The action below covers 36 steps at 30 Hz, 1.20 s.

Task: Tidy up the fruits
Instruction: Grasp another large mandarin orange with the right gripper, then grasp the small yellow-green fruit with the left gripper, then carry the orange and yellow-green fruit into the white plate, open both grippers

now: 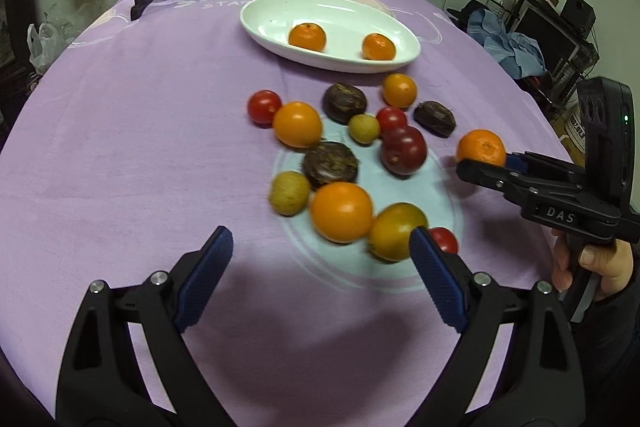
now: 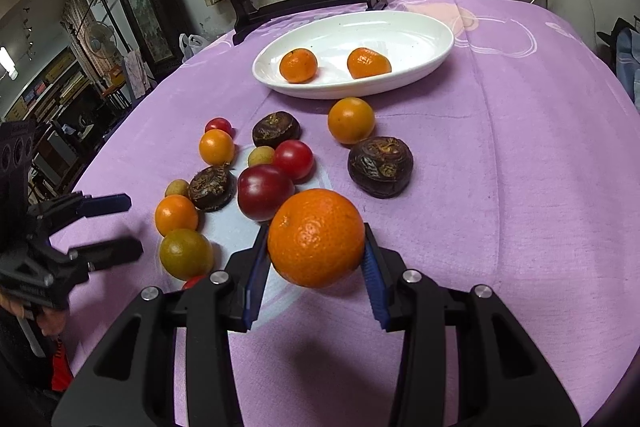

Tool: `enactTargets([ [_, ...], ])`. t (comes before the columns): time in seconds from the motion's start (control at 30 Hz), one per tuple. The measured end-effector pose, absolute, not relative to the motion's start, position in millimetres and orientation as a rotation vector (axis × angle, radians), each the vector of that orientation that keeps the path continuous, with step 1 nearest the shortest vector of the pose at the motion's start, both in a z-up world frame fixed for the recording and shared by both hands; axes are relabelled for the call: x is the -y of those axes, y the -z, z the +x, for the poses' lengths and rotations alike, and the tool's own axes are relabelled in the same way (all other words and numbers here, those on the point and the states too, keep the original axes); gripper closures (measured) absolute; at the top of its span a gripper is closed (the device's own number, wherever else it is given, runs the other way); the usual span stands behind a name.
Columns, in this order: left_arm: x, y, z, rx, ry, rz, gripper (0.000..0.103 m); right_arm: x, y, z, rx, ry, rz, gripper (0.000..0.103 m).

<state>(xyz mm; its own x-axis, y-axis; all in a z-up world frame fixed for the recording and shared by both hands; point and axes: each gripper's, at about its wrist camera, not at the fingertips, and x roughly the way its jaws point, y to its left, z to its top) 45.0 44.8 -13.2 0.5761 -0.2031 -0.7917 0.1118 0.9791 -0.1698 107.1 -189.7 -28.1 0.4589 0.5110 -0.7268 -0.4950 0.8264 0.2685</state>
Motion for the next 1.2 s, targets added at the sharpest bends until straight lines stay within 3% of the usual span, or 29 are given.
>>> enactTargets([
  [0.1,-56,18,47,-0.95,0.181,-0.08,0.013,189,28,107,-0.904,-0.624,0.018,0.06],
  [0.23,-63,29,48,-0.975,0.217,-0.037,0.028,187,28,107,-0.907,-0.627,0.015,0.06],
  [0.67,-57,42,84,-0.961,0.194,0.083,0.041,184,30,107,-0.916,-0.64,0.01,0.06],
  [0.8,-51,40,88,-0.951,0.216,0.073,0.057,184,31,106,-0.918,-0.642,0.005,0.06],
  [0.97,-47,42,91,-0.934,0.227,0.066,0.068,183,31,106,-0.918,-0.646,-0.001,0.06],
  [1.0,-44,43,90,-0.922,0.242,0.074,0.076,183,31,106,-0.918,-0.645,-0.001,0.06],
  [1.2,-44,38,87,-0.908,0.229,0.059,0.076,185,31,106,-0.917,-0.636,0.008,0.06],
])
